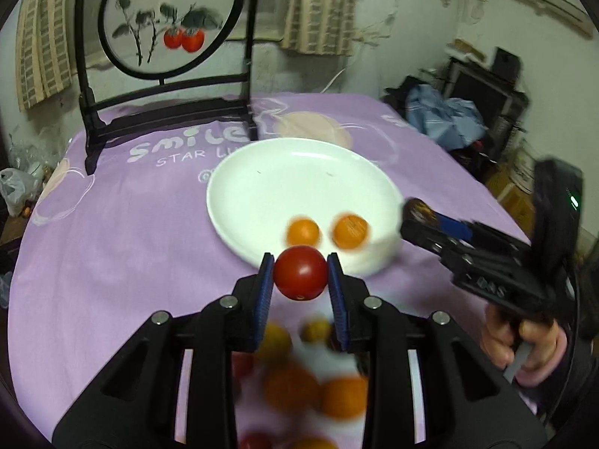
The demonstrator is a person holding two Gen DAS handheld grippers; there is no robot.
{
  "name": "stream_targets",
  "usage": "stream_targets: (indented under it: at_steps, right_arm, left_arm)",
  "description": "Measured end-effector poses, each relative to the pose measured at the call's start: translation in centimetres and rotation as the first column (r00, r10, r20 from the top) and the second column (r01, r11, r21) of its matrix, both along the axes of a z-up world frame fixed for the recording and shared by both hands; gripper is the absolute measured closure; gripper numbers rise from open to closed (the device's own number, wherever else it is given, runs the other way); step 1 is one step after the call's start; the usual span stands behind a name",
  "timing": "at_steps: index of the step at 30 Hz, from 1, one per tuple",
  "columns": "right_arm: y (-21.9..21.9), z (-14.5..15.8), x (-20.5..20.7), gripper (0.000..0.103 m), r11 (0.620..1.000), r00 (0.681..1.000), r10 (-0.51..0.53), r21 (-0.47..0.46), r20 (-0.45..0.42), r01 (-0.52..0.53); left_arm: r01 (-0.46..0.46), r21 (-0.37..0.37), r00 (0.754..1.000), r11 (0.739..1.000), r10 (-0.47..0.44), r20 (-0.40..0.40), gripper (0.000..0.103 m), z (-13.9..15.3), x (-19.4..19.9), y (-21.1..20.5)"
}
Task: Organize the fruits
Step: 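Lower both held fruits onto the white plate and open both tools, then grasp another dark brown fruit with the right tool while the left grasps a dark red plum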
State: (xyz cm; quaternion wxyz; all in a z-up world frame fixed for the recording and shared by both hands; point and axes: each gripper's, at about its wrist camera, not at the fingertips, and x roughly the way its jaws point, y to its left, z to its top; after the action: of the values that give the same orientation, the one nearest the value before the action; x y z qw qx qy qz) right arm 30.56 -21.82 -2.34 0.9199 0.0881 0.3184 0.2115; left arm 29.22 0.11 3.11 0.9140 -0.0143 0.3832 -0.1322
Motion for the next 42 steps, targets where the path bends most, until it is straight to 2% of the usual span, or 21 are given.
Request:
stream_targets:
  at_steps: [4, 8, 10, 11, 12, 13, 16, 19, 20, 23, 24, 26, 28, 34, 38, 41, 42]
  right_arm:
    - [-0.9, -1.5, 3.3, 0.057, 0.999, 0.998, -0.029, 0.011, -0.054, 0.03]
    - [-0.9, -2.2, 4.8, 0.055, 1.0, 0.996, -0.02, 0.019, -0.09, 0.022]
    - [-0.5, -2.1, 4.6, 0.042, 1.0, 0.996, -0.018, -0.006, -0.09, 0.018]
    - [-0.4, -1.8, 4.4, 0.041, 1.0, 0.997, -0.022, -0.019, -0.076, 0.021]
    - [-0.4, -1.2, 3.9, 0.04, 0.999, 0.998, -0.023, -0.031, -0.055, 0.022]
    - [-0.3, -0.4, 3.1, 0.04, 0.999, 1.0, -0.012, -0.04, -0.029, 0.011]
    - [0.2, 1.2, 1.1, 0.04, 0.998, 0.999, 0.053, -0.032, 0.0, -0.053]
    - [2.0, 1.7, -1.8, 0.04, 0.974, 0.975, 0.221, -0.045, -0.03, -0.222]
    - [2.5, 1.6, -2.5, 0.04, 0.963, 0.965, 0.261, -0.065, -0.034, -0.263]
    - [4.3, 1.1, -5.9, 0.04, 0.898, 0.916, 0.399, -0.188, -0.036, -0.398]
    - [4.9, 0.6, -7.6, 0.04, 0.858, 0.891, 0.453, -0.259, -0.029, -0.444]
    - [5.7, -0.2, -9.6, 0.04, 0.803, 0.862, 0.507, -0.355, -0.016, -0.479]
    - [5.9, -1.1, -10.7, 0.04, 0.771, 0.847, 0.531, -0.393, -0.036, -0.5]
    - [6.3, -2.7, -10.2, 0.04, 0.761, 0.852, 0.514, -0.404, -0.1, -0.507]
    - [6.8, -3.7, -9.3, 0.04, 0.767, 0.858, 0.495, -0.395, -0.138, -0.506]
    - [7.1, -4.1, -9.1, 0.043, 0.765, 0.857, 0.493, -0.392, -0.153, -0.51]
    - [7.2, -4.2, -9.0, 0.046, 0.765, 0.857, 0.491, -0.393, -0.156, -0.51]
  left_arm:
    - [-0.058, 0.074, 0.995, 0.996, 0.063, -0.072, 0.074, -2.3, 5.5, -0.8]
    - [-0.085, 0.123, 0.988, 0.989, 0.1, -0.12, 0.074, -4.5, 7.8, -0.9]
    - [-0.097, 0.148, 0.984, 0.984, 0.117, -0.135, 0.071, -5.3, 8.3, -1.0]
    - [-0.101, 0.153, 0.983, 0.983, 0.122, -0.138, 0.063, -5.3, 8.4, -1.1]
    - [-0.11, 0.159, 0.983, 0.981, 0.131, -0.13, 0.038, -5.1, 8.2, -1.1]
    - [-0.126, 0.164, 0.984, 0.978, 0.144, -0.101, 0.022, -4.5, 7.5, -1.0]
    - [-0.149, 0.177, 0.988, 0.973, 0.152, -0.004, 0.014, -1.8, 4.2, -0.5]
    - [-0.145, 0.148, 0.989, 0.978, 0.138, 0.054, 0.006, 0.4, 0.2, 0.7]
    - [-0.154, 0.143, 0.986, 0.978, 0.143, 0.088, 0.005, 1.1, -2.0, 1.5]
    - [-0.175, 0.134, 0.978, 0.975, 0.156, 0.139, 0.002, 1.3, -6.9, 3.6]
    - [-0.175, 0.12, 0.977, 0.977, 0.157, 0.142, 0.002, 1.2, -8.0, 4.2]
    - [-0.17, 0.086, 0.977, 0.982, 0.157, 0.145, 0.002, 0.4, -10.2, 5.5]
    - [-0.163, 0.06, 0.977, 0.985, 0.153, 0.148, 0.002, -0.7, -12.2, 6.7]
    - [-0.113, -0.019, 0.983, 0.993, 0.115, 0.141, 0.002, -3.1, -15.3, 8.2]
    - [-0.071, -0.041, 0.986, 0.997, 0.077, 0.151, 0.002, -2.9, -16.1, 8.1]
    - [-0.047, -0.021, 0.984, 0.999, 0.05, 0.171, 0.002, -2.9, -16.6, 7.7]
    - [-0.042, -0.008, 0.984, 0.999, 0.042, 0.172, 0.002, -3.0, -16.7, 7.5]
